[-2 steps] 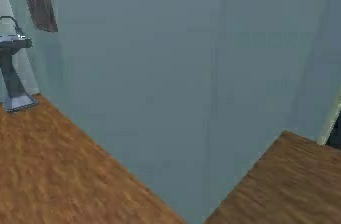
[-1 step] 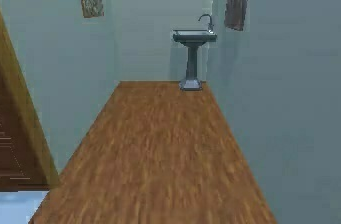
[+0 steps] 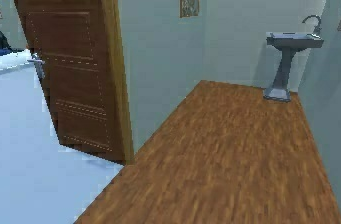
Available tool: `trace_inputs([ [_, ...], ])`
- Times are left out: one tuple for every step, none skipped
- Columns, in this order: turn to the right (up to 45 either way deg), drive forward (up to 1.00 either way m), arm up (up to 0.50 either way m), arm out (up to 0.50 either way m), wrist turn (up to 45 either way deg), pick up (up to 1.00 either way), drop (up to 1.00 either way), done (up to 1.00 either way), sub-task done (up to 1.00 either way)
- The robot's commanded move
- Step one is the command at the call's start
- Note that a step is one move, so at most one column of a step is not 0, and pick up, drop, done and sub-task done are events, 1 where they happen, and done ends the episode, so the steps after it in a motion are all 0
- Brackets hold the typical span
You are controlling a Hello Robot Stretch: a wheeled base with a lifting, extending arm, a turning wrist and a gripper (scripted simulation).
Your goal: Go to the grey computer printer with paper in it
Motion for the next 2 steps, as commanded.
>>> trace_inputs([
  [-3.0, 0.00, 0.00, 0.00, 0.0, 0.00, 0.00, 0.00, 0.00],
  [0.0, 0.10, 0.00, 0.00, 0.0, 0.00, 0.00, 0.00, 0.00],
])
